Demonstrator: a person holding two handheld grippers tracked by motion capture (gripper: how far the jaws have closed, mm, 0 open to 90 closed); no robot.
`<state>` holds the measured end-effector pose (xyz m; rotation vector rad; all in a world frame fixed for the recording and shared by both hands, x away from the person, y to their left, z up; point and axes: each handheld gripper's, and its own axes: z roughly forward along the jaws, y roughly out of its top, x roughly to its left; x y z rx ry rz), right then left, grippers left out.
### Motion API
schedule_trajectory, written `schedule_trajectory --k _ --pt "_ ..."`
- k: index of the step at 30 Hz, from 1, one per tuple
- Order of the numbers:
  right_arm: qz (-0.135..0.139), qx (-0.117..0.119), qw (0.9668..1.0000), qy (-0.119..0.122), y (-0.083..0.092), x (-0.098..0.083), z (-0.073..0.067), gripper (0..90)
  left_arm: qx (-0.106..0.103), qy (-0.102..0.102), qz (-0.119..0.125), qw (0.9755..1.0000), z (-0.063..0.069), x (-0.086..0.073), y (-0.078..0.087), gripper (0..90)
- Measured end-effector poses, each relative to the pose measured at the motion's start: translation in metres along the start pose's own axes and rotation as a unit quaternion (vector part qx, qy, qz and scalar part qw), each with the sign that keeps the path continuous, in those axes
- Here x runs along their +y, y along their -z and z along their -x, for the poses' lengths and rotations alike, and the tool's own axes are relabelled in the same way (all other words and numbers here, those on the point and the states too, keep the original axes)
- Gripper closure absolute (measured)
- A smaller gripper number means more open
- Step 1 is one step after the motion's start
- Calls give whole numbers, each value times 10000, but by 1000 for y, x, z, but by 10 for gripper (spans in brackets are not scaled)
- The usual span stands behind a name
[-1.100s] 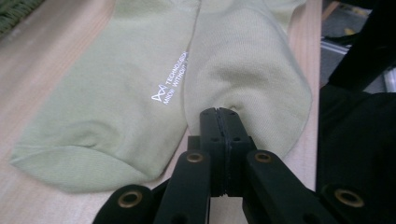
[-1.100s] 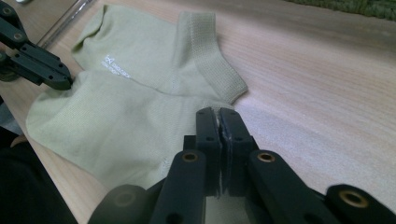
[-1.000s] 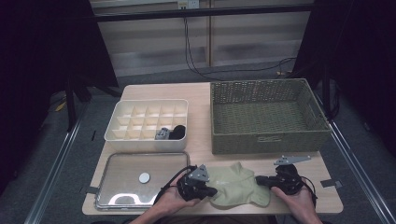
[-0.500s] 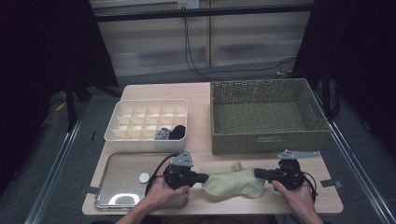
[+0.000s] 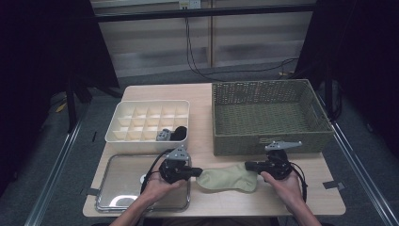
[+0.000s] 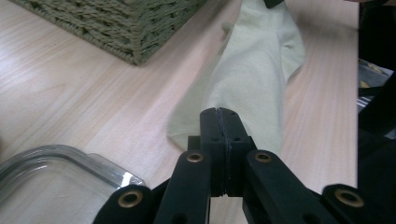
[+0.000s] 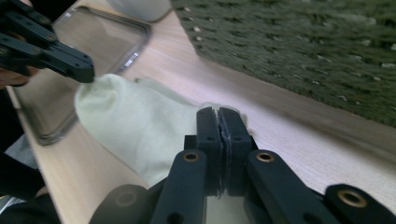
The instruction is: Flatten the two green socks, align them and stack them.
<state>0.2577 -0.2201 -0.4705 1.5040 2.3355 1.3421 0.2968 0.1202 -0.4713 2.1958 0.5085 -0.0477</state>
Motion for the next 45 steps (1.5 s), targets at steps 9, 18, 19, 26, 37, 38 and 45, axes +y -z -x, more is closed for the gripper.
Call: schedule_trajectory --k 9,18,19,26,37,38,45 --pt "-130 -107 9998 -52 -8 -7 9 872 32 -2 -70 10000 -3 2 -7 894" --pt "57 -236 9997 -39 5 -13 7 776 -84 -17 27 10000 2 4 -11 796" --pt "69 -149 9999 14 9 -15 5 798 -186 -52 -59 9998 4 4 -15 794" --pt "-284 233 9993 63 7 -31 -10 832 -337 -216 -443 9982 14 1 -37 805" --pt "-723 352 9957 458 -13 -35 -23 727 -334 -146 -451 9983 16 -3 -42 785" --pt "-735 356 9957 433 -14 -35 -23 725 -341 -183 -483 9981 16 -3 -42 784" --pt "-848 275 9950 448 -9 -40 -21 872 -301 -109 -465 9984 17 -4 -42 785"
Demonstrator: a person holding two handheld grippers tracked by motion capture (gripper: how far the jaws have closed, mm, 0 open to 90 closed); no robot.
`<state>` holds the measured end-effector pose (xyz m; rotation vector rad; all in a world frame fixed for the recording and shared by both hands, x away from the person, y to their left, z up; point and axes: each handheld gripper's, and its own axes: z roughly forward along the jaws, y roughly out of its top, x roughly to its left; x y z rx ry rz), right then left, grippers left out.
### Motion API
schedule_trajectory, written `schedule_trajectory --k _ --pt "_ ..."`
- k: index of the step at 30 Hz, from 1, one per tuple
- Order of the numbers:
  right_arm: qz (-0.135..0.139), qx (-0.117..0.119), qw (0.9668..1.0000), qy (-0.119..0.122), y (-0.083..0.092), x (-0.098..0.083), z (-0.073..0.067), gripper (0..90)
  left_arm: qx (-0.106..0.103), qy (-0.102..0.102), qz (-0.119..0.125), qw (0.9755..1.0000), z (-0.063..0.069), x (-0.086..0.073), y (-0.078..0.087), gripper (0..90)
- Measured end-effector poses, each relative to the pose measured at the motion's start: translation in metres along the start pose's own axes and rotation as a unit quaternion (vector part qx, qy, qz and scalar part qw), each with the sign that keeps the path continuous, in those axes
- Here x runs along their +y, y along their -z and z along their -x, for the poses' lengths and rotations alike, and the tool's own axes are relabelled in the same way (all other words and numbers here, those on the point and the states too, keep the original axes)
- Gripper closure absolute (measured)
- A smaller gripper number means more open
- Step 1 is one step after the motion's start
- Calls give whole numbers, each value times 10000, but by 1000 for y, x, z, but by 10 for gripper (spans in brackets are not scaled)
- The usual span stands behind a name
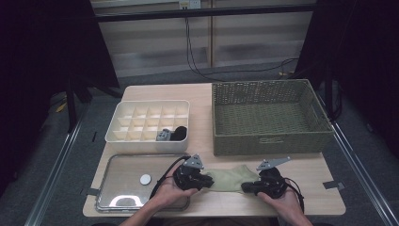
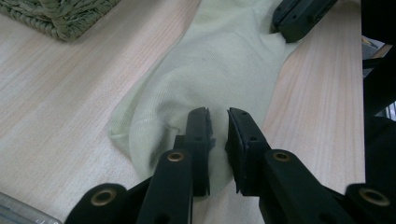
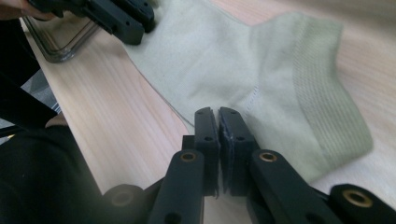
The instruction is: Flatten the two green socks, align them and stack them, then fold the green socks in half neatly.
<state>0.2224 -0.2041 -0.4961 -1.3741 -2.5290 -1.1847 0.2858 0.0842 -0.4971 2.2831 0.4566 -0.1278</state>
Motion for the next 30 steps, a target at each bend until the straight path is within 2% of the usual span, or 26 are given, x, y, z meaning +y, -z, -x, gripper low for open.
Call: schedule_trajectory --k 1,5,6,7,10,13,16,18,21,23,24,26,30 --pt "-10 -111 9999 34 3 -2 0 877 -29 20 -28 10000 1 0 0 785" --pt "18 -57 10000 -74 6 -5 2 858 -67 -67 -109 9999 4 0 0 782" --pt "57 -13 10000 -53 6 -5 2 839 -75 -53 -33 10000 6 -1 -1 776" --pt "123 3 9999 -78 7 -4 3 819 -67 -81 -113 9999 7 0 0 772" --pt "252 55 9996 -82 10 -3 5 788 -108 -76 -77 9999 9 -2 0 769" --pt "475 -11 9987 -155 16 1 9 740 -143 -75 -104 9998 8 -2 2 763" --pt "547 -61 9983 -207 18 4 13 732 -175 -77 -163 9997 7 -2 3 757" --pt "670 -207 9973 -226 22 7 20 706 -184 -40 -149 9997 7 -3 3 756" --pt "686 -353 9967 -263 22 8 27 690 -199 -79 -146 9997 7 -3 3 754" --pt "663 -511 9960 -319 21 9 33 650 -201 -71 -125 9997 8 -3 2 749" --pt "663 -511 9960 -319 21 9 33 650 -201 -71 -125 9997 8 -3 2 748" --pt "590 -669 9955 -323 20 8 37 590 -197 -69 -110 9997 8 -3 2 744" --pt "504 -762 9953 -324 17 6 41 583 -194 -85 -118 9997 8 -3 2 743"
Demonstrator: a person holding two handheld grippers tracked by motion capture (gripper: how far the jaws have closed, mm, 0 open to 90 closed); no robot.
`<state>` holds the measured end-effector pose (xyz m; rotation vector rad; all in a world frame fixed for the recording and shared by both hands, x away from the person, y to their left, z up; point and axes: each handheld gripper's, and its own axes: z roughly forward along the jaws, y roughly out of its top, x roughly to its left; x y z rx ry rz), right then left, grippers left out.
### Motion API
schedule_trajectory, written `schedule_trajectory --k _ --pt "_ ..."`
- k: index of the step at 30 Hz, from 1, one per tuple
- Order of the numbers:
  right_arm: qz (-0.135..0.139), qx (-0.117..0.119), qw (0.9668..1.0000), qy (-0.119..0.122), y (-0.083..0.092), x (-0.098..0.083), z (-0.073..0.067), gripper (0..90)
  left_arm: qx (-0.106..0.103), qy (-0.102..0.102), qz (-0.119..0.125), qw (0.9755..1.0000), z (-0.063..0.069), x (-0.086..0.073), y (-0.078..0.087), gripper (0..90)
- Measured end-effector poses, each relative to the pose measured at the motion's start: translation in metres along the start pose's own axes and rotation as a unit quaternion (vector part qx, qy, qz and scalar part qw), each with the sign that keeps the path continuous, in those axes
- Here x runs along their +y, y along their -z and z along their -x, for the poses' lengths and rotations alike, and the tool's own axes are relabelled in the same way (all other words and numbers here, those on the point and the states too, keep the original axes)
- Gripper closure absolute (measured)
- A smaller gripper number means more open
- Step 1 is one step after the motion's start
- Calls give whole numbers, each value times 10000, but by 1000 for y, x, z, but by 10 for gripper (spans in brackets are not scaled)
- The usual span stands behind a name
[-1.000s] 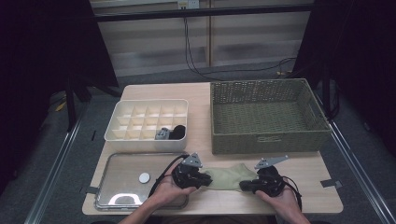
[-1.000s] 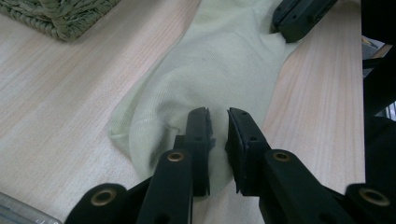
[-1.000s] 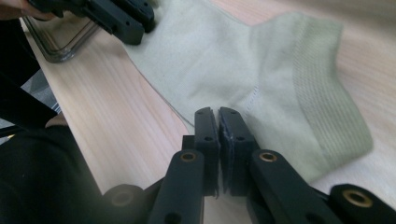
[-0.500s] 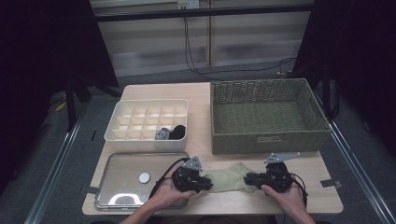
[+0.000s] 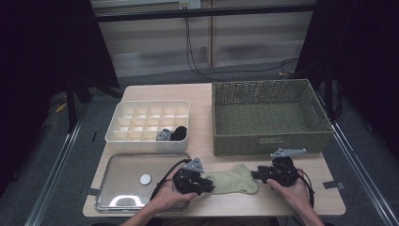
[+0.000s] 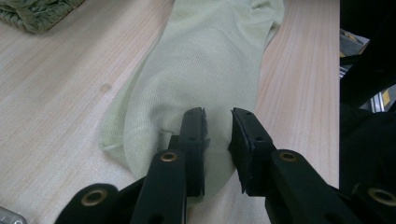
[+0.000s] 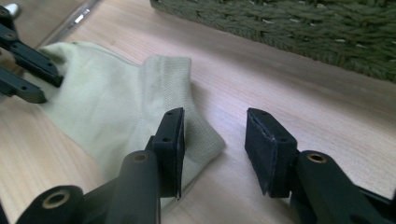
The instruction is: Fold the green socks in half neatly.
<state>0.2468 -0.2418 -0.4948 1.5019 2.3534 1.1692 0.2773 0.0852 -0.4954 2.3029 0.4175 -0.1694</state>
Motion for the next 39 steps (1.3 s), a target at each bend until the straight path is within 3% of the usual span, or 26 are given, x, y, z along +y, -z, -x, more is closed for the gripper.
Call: schedule_trajectory --k 10,12,15,18,22,26,27,30,31,36,39 --pt "-9 68 9998 188 -4 -5 -3 627 27 12 -1 10000 1 0 0 732" --pt "64 73 9995 292 -5 -7 -6 631 114 -58 19 9999 3 0 -1 727" --pt "167 19 9983 550 -7 -9 -9 667 49 -52 25 10000 2 1 0 722" --pt "114 48 9985 525 -7 -9 -11 726 -1 3 147 9999 2 2 3 720" --pt "-32 67 9990 446 -10 -5 -14 808 56 -27 503 9987 1 13 11 717" --pt "-89 145 9991 377 -11 -3 -15 818 38 -44 563 9984 -1 25 6 712" --pt "-123 228 9991 344 -12 -2 -14 823 -24 -118 584 9982 -1 32 -3 709" --pt "-118 242 9991 321 -11 0 -15 826 -105 -106 455 9989 -1 36 -12 699" --pt "-70 279 9991 300 -10 0 -15 829 -144 -134 299 9994 -1 38 -21 694" --pt "-17 342 9991 247 -7 1 -14 829 -97 -149 78 9998 -1 37 -33 698" --pt "134 425 9988 219 -3 4 -14 829 -81 -201 85 9997 0 34 -37 693"
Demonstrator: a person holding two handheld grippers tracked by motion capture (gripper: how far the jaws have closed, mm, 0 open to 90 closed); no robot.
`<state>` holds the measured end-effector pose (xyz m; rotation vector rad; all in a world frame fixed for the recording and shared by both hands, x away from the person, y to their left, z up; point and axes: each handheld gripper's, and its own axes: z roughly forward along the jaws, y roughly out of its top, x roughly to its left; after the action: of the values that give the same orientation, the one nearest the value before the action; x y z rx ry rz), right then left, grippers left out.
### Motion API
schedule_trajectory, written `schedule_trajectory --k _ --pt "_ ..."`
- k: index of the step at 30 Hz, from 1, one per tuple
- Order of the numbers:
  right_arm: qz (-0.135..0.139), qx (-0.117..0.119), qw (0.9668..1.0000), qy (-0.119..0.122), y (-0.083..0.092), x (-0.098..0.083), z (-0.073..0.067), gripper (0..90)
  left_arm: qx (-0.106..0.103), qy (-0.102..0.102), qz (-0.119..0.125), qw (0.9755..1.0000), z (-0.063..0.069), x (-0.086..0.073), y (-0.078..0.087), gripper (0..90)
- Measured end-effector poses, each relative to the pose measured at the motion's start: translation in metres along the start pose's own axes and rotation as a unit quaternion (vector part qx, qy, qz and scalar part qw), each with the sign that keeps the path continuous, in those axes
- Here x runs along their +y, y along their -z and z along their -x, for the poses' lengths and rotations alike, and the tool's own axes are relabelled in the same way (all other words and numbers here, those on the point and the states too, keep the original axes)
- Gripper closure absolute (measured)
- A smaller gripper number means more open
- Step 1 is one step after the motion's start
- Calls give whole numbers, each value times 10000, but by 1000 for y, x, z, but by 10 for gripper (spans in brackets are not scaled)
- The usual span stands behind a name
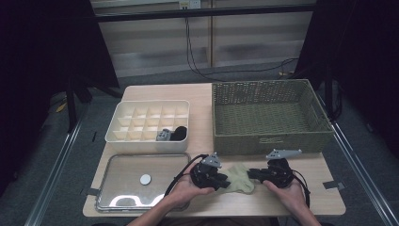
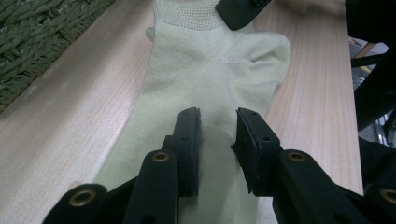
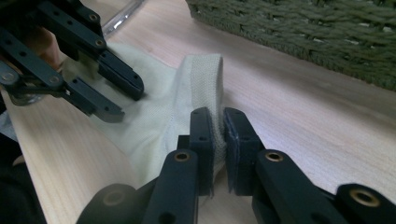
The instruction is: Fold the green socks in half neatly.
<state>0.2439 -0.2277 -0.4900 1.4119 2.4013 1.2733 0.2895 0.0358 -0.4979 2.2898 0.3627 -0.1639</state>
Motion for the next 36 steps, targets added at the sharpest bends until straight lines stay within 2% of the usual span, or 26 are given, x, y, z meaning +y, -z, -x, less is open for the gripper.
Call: schedule_trajectory --k 2,5,8,11,12,21,23,26,31,34,35,36 --pt "27 18 10000 -6 1 1 0 829 33 -5 -57 10000 0 1 0 693" --pt "76 35 10000 -10 2 4 0 830 51 -2 -11 10000 0 0 -1 694" --pt "241 70 9997 -6 5 9 -2 832 133 -105 -31 9999 2 2 -2 693" --pt "286 103 9995 17 6 14 -6 832 150 -124 -64 9998 1 3 -3 682" --pt "316 142 9994 5 6 16 -6 832 153 -138 -1 9998 1 4 -5 681" --pt "466 265 9986 -10 10 26 -10 833 181 5 118 9998 0 8 -12 684" --pt "492 275 9984 -3 10 27 -10 832 204 -49 49 9998 0 9 -12 684" --pt "539 305 9981 -19 11 30 -12 833 172 -40 78 9998 -1 10 -13 683" --pt "558 326 9979 -58 14 30 -11 833 137 90 87 9998 -5 9 -2 678" --pt "588 287 9978 -110 19 28 -6 833 139 116 190 9997 -7 7 12 676" --pt "601 265 9978 -122 20 27 -4 833 191 106 279 9994 -6 5 17 675" --pt "612 236 9977 -161 22 27 -2 833 229 92 262 9994 -6 4 22 676"
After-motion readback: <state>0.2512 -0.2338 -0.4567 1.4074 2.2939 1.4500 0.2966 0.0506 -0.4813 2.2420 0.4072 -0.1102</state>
